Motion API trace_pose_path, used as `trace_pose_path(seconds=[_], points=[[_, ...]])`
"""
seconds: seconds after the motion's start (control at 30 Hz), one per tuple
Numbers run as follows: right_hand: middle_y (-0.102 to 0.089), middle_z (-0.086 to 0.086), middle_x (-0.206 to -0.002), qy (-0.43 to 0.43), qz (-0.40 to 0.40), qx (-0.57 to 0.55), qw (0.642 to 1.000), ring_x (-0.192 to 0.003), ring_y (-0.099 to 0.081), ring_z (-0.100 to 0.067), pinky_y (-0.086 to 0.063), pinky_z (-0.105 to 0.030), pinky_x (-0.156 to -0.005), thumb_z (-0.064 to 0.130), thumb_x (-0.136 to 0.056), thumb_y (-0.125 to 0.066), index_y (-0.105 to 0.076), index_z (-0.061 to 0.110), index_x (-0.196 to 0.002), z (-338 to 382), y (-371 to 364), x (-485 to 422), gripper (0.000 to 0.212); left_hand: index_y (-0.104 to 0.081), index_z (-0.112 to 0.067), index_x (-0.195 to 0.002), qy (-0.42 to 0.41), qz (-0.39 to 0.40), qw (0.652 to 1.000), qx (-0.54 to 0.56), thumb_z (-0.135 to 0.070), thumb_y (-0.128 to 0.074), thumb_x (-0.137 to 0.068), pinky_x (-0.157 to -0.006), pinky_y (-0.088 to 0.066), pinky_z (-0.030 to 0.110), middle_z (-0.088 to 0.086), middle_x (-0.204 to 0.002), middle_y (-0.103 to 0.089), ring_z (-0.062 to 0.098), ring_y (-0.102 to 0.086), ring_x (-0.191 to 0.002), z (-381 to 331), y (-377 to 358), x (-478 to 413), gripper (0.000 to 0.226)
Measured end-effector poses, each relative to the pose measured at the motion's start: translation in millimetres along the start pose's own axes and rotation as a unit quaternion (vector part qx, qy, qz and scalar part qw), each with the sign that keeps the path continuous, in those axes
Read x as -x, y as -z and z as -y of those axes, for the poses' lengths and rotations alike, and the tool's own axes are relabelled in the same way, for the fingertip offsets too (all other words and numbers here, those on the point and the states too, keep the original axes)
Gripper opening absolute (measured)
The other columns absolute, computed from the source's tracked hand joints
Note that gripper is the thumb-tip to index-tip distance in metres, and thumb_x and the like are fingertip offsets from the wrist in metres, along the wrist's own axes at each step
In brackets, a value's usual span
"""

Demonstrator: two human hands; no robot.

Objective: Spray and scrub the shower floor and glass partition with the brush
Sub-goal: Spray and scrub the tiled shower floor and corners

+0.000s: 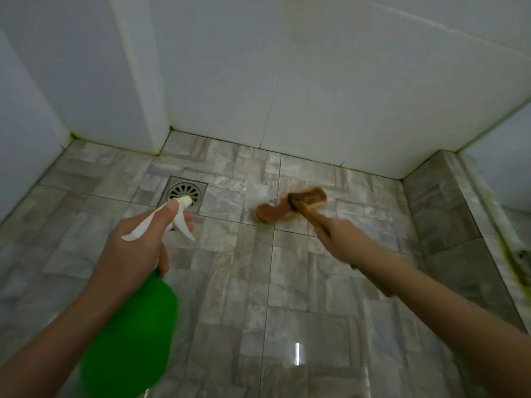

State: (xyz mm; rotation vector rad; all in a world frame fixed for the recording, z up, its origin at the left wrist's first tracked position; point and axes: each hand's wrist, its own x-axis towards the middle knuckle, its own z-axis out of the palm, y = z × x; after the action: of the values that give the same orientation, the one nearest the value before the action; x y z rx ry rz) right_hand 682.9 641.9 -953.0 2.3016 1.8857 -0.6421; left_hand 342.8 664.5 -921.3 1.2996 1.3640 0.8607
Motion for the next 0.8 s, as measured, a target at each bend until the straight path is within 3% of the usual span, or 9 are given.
trace_pose_path(seconds=[0.07,0.17,0.27,0.4,0.47,0.53,0.63,0.8], points=[[-0.062,-0.017,-0.091,0.036,-0.034,0.002,0.999,-0.069,-0.059,-0.029,-0.053,-0.038,-0.061,0.021,-0.1,-0.033,-0.023,0.036,-0.149,30.4,5.4,-49.0,0.052,-0.08,-0.018,-0.085,0.001,-0.007,1.0,-0.006,-0.053,-0.05,-0.102,-0.044,-0.044,0.017,-0.002,-0.106,-0.079,0.016,-0.05,-0.034,3.0,2.3,-2.0,0.05],[-0.062,-0.022,-0.099,0.036,-0.051,-0.007,0.998,-0.073,-0.057,-0.032,-0.052,-0.037,-0.06,0.018,-0.1,-0.031,-0.019,0.035,-0.15,53.9,17.4,-92.8,0.054,-0.081,-0.031,-0.085,0.003,0.005,1.0,-0.003,-0.066,-0.048,-0.094,-0.051,-0.047,0.027,0.019,-0.095,-0.077,0.016,-0.05,-0.036,6.0,6.3,0.7,0.049],[-0.065,-0.019,-0.092,0.03,-0.024,0.011,0.999,-0.072,-0.061,-0.03,-0.051,-0.035,-0.062,0.02,-0.101,-0.032,-0.016,0.038,-0.149,53.2,2.6,-48.6,0.055,-0.079,-0.039,-0.082,0.0,-0.01,1.0,0.003,-0.072,-0.044,-0.088,-0.053,-0.044,0.029,0.029,-0.091,-0.074,0.017,-0.052,-0.037,7.1,16.5,2.1,0.048],[-0.056,-0.009,-0.074,0.029,0.028,0.019,0.999,-0.054,-0.05,-0.016,-0.045,-0.03,-0.053,0.022,-0.102,-0.032,-0.011,0.039,-0.15,71.3,-13.4,3.0,0.055,-0.079,-0.047,-0.081,0.006,-0.042,0.998,0.036,-0.071,-0.046,-0.084,-0.045,-0.045,0.023,0.01,-0.091,-0.079,0.019,-0.051,-0.036,5.1,28.5,2.9,0.041],[-0.054,-0.009,-0.076,0.053,-0.006,0.02,0.998,-0.058,-0.054,-0.021,-0.048,-0.033,-0.052,0.017,-0.101,-0.031,-0.009,0.04,-0.15,96.1,-6.5,-33.3,0.058,-0.079,-0.046,-0.079,0.011,-0.048,0.998,0.044,-0.073,-0.048,-0.081,-0.045,-0.044,0.024,0.01,-0.09,-0.079,0.021,-0.05,-0.037,5.3,34.1,2.1,0.042],[-0.051,-0.011,-0.081,0.078,-0.027,0.01,0.997,-0.063,-0.057,-0.028,-0.046,-0.032,-0.047,0.012,-0.099,-0.03,-0.007,0.041,-0.15,125.0,1.5,-86.3,0.063,-0.079,-0.048,-0.081,0.016,-0.049,0.998,0.037,-0.076,-0.047,-0.078,-0.05,-0.045,0.028,0.022,-0.093,-0.077,0.027,-0.053,-0.043,8.0,40.0,2.9,0.043],[-0.052,-0.012,-0.08,0.072,-0.017,-0.004,0.997,-0.055,-0.052,-0.023,-0.039,-0.025,-0.036,0.01,-0.098,-0.029,-0.006,0.042,-0.15,153.7,8.5,-126.5,0.065,-0.079,-0.046,-0.086,0.027,-0.056,0.998,0.011,-0.075,-0.046,-0.083,-0.054,-0.046,0.03,0.027,-0.095,-0.075,0.023,-0.054,-0.044,13.2,49.6,8.8,0.044],[-0.059,-0.01,-0.075,0.113,0.013,0.011,0.993,-0.056,-0.053,-0.02,-0.045,-0.033,-0.053,0.018,-0.101,-0.033,-0.01,0.038,-0.15,142.7,-26.2,-34.0,0.058,-0.078,-0.047,-0.086,0.043,-0.095,0.994,0.015,-0.065,-0.047,-0.094,-0.055,-0.047,0.032,0.027,-0.097,-0.074,0.017,-0.051,-0.04,16.5,72.9,21.0,0.037]])
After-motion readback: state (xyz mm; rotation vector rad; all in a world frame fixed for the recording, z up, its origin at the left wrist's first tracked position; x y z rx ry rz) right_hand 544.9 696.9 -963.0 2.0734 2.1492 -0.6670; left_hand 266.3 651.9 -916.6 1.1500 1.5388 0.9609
